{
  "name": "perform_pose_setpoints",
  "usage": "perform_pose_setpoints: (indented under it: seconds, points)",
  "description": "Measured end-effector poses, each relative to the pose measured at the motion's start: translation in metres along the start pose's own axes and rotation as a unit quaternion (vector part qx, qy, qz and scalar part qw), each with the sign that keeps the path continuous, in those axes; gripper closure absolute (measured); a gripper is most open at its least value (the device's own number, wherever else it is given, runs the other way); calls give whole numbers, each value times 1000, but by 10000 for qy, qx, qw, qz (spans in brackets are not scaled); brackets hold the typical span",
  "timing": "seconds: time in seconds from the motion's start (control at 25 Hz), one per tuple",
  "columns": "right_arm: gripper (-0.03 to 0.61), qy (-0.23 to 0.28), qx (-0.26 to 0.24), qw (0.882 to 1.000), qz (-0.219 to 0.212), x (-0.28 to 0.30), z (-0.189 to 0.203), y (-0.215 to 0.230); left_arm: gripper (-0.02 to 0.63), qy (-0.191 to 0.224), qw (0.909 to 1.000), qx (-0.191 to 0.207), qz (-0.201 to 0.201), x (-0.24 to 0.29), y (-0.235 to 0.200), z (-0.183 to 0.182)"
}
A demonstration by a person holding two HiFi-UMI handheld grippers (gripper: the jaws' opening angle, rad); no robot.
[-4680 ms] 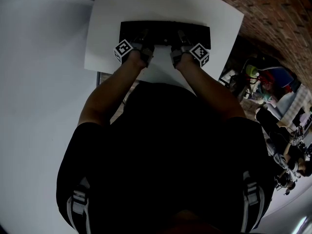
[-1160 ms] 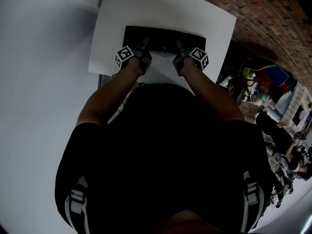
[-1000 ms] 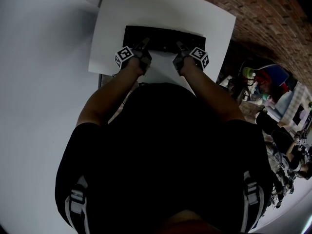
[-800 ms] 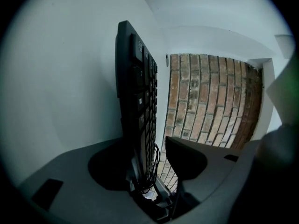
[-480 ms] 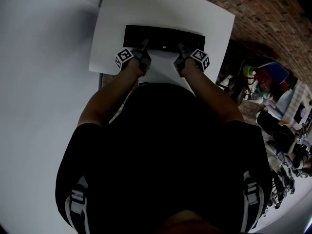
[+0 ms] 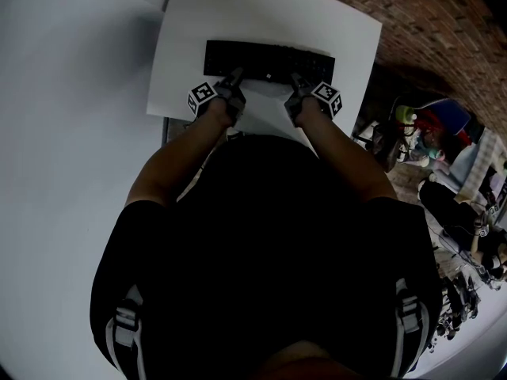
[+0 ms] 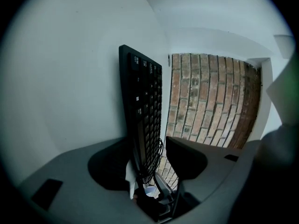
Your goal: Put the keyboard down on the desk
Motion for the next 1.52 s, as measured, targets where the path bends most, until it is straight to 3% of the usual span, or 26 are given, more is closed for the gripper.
perform_pose_setpoints:
  seconds: [0.84, 1.04, 1.28, 1.4, 1.52]
  points:
    - [353, 162, -123, 9998, 23, -22, 19, 21, 376, -288, 9994, 152, 124, -20, 12, 6]
    - [388, 408, -803, 9959, 70, -29, 21, 18, 376, -523, 9975, 443, 167, -26, 18, 9]
    - [463, 638, -1187, 9909, 43, -41, 20, 17, 376, -907, 9913, 925, 238, -28, 29, 19]
    - [468, 787, -1389, 9871, -132, -47, 21, 9, 419, -1042, 9891, 989, 310, -30, 34, 23]
    - [476, 1001, -1741, 9791, -326, -58, 20, -6, 461, -1306, 9793, 1511, 332, -31, 47, 28]
Point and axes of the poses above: the fingertips, and each gripper's own axes: x forward along the fingers, y to its right, z out of its underside, the point moved 1 cm from there along -x, backward along the fingers, and after that the axes turned 15 degrees about z, right-handed, at the moved point
